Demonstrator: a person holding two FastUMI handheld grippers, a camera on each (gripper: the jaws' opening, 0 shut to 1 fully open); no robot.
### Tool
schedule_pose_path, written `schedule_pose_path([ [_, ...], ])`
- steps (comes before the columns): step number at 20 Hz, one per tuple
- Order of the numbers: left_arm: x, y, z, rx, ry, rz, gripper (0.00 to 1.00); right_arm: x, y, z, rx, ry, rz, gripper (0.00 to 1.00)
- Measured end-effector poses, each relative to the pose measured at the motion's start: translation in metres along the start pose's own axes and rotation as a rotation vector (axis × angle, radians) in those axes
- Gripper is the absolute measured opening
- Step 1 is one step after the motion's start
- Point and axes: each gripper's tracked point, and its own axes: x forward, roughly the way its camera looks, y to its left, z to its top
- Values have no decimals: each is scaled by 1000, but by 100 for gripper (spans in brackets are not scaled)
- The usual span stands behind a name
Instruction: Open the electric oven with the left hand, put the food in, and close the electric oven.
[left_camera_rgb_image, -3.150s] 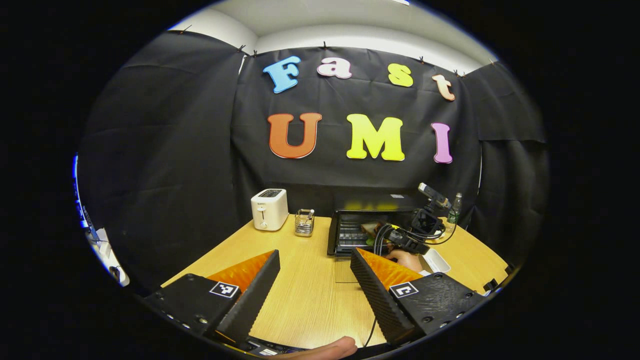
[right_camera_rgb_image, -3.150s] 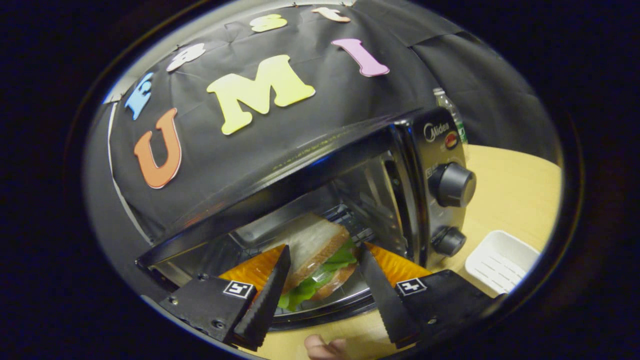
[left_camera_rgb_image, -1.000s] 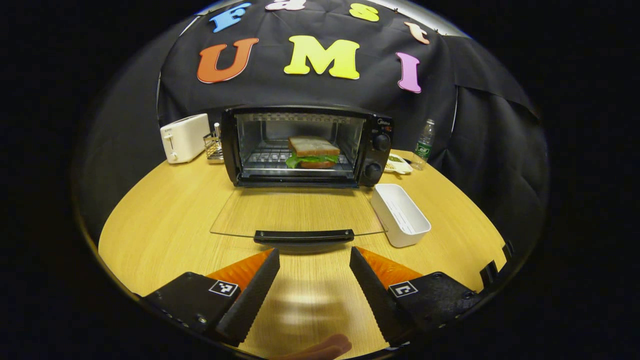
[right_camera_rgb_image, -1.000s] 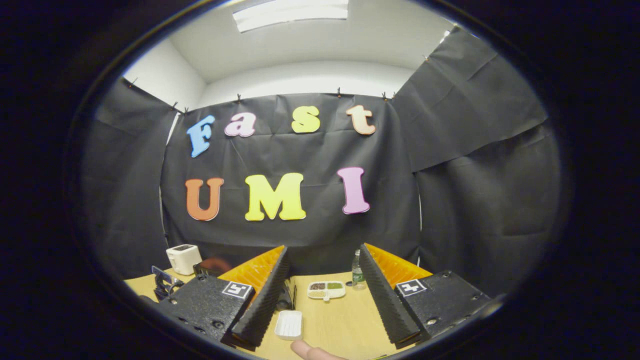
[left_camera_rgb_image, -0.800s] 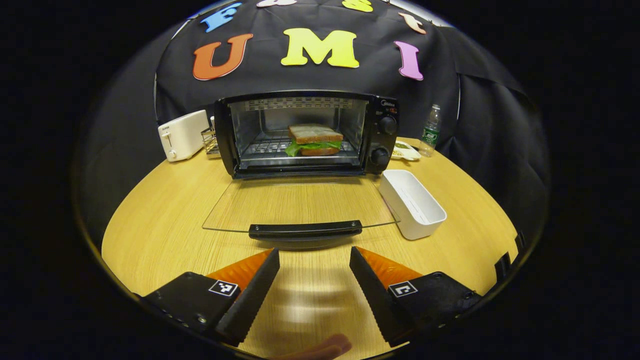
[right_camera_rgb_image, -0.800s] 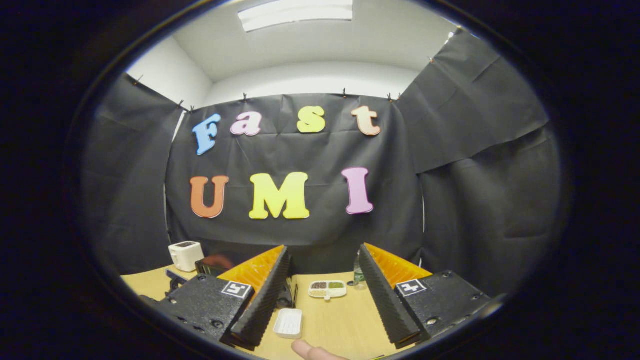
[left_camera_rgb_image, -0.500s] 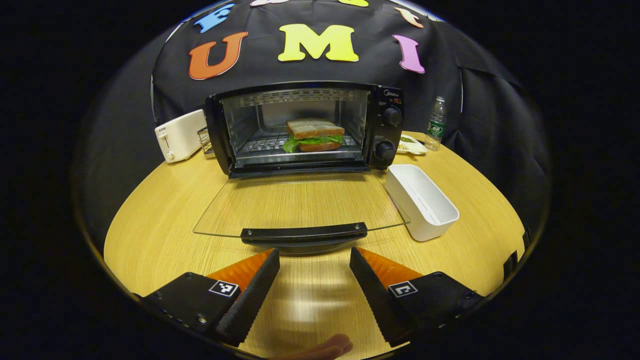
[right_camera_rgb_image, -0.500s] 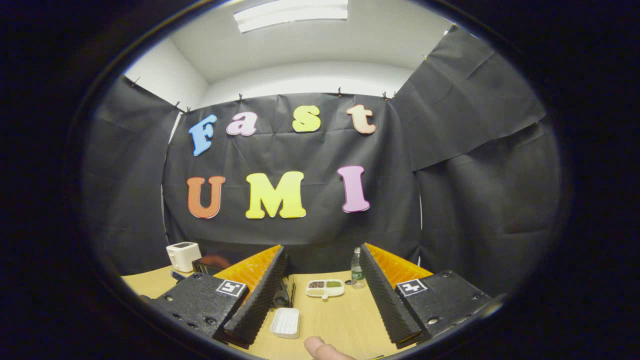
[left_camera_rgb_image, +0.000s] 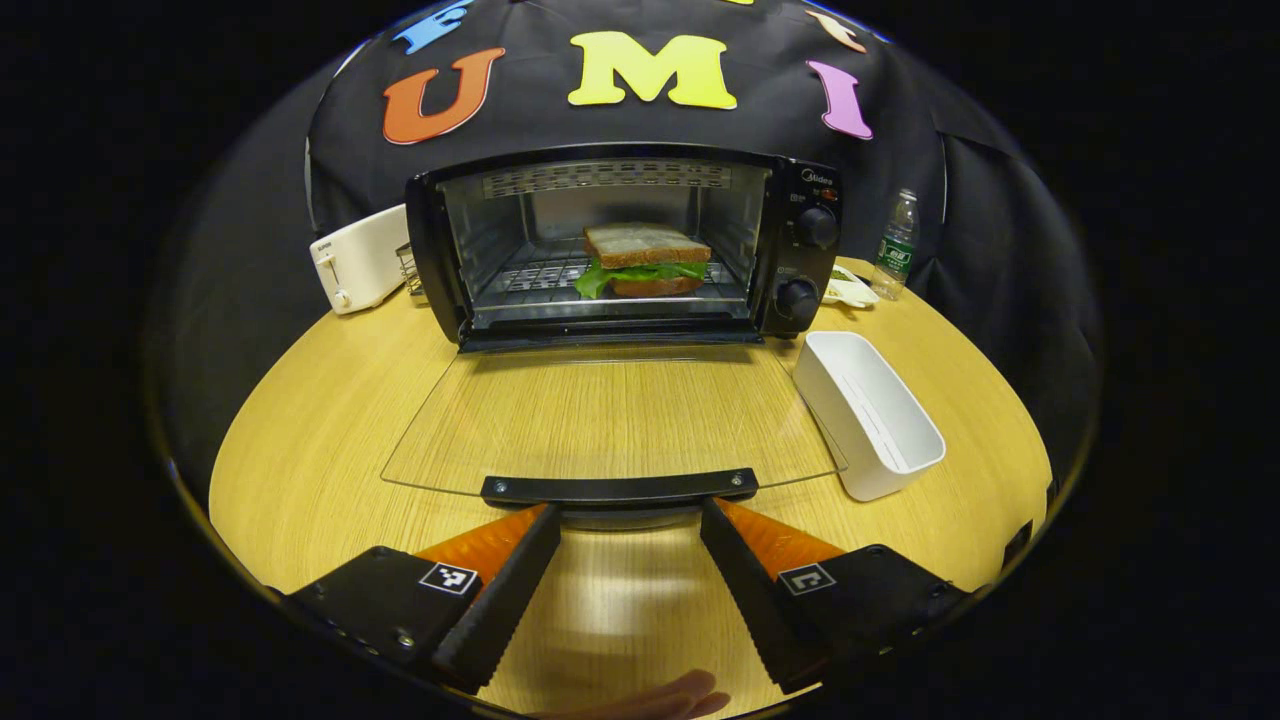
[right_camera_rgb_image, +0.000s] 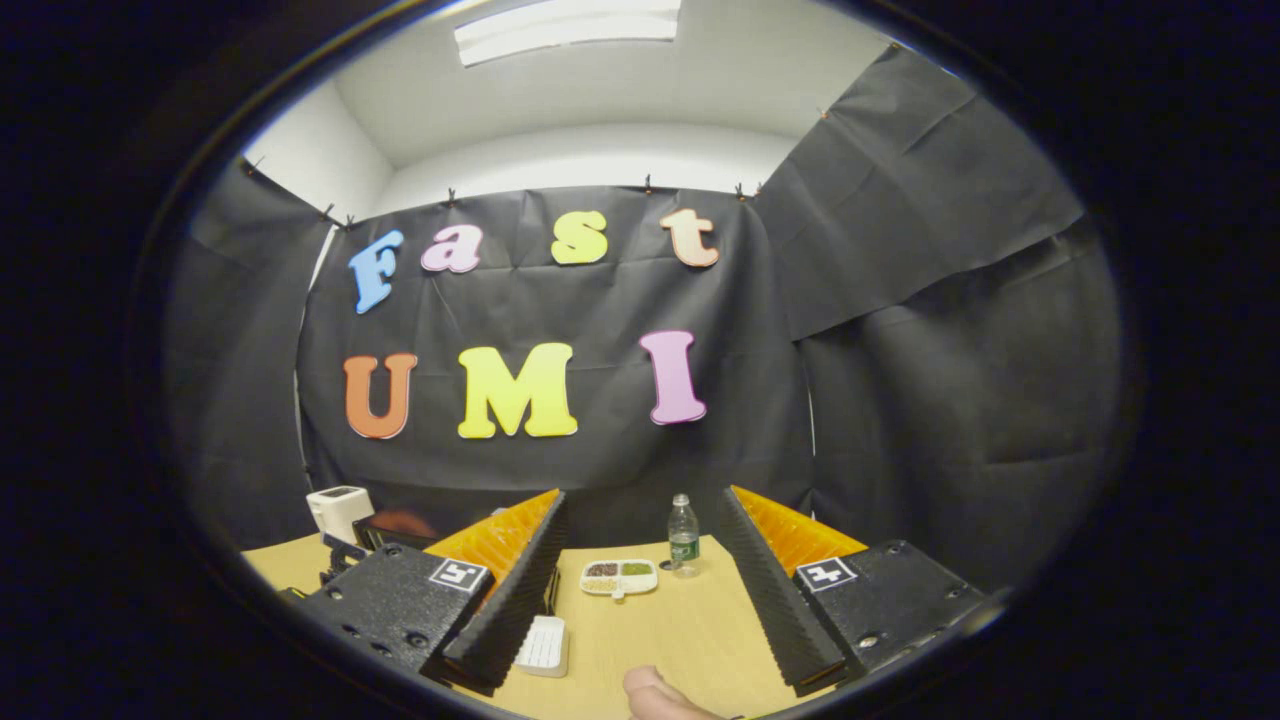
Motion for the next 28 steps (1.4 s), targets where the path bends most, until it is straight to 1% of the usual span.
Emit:
schedule_pose_path([
  [3, -6, -1, 11, 16, -30, 14, 93, 2, 2, -5, 18, 2, 13, 96],
  [6, -13, -1, 20, 7, -37, 14, 93, 7, -5, -4, 39, -6, 4, 96],
  [8, -18, 0, 29, 4, -57, 13, 93, 11, -10, -11, 32, 10, -15, 96],
  [12, -28, 2, 60, -7, -148, 20, 93, 15, -13, -14, 44, 20, -22, 96],
  [14, -32, 5, 80, 9, -191, 29, 94, 15, -13, -13, 39, 15, -19, 96],
  [16, -32, 6, 89, -1, -186, 31, 94, 15, -16, -11, 31, 8, -27, 96],
  [17, -33, 7, 96, -9, -192, 31, 87, 15, -17, -12, 26, 5, -29, 96],
  [18, -35, 8, 103, -8, -208, 32, 95, 14, -17, -10, 23, 2, -29, 96],
  [19, -35, 8, 113, -4, -230, 33, 95, 14, -17, -11, 22, 2, -27, 96],
  [22, -24, 13, 123, -22, -236, 28, 98, 13, -17, -11, 20, 5, -19, 96],
  [23, -22, 10, 129, -29, -245, 10, 99, 13, -18, -13, 17, 6, -19, 96],
  [24, -19, 9, 133, -40, -254, -4, 89, 13, -20, -12, 15, 4, -21, 96],
  [25, -18, 14, 136, -50, -262, 1, 97, 14, -22, -12, 14, 3, -24, 96],
  [27, -13, 19, 145, -62, -290, 1, 97, 15, -25, -15, 15, 8, -28, 96],
  [28, -10, 22, 149, -61, -299, 14, 96, 15, -25, -16, 15, 12, -29, 96],
])
